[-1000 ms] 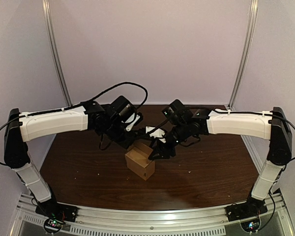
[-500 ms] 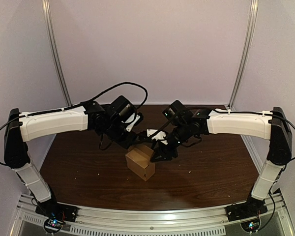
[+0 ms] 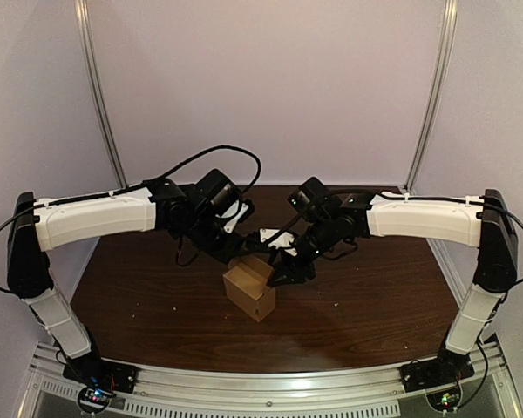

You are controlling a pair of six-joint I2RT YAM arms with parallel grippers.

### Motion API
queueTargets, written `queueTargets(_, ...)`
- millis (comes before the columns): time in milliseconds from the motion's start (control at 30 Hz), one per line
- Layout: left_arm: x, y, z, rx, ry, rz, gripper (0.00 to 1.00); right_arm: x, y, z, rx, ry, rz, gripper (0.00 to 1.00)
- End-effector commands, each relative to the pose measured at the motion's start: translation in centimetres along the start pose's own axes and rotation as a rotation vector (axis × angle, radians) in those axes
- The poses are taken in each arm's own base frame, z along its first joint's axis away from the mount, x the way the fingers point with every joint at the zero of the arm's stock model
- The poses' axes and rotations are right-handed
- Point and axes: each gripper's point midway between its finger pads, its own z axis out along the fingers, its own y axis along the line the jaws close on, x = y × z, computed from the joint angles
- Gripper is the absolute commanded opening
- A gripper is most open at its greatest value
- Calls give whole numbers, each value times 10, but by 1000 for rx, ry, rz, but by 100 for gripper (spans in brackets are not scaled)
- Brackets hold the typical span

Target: Fold the paper box

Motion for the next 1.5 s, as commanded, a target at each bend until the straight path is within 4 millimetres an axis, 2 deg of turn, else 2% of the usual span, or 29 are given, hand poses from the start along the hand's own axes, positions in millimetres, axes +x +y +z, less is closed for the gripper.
queueTargets(0,21,0,10,1,87,-7,0,-3,-4,0,19,13,15,46)
queueTargets(333,30,3,15,-15,102,4,0,-1,3,4,-22,30,5,46)
queueTargets(900,34,3,16,-17,98,18,0,1,-5,10,26,69,26,46)
queueTargets(1467,45,10,19,-23,85,37,0,1,1,17,40,110,-6,46)
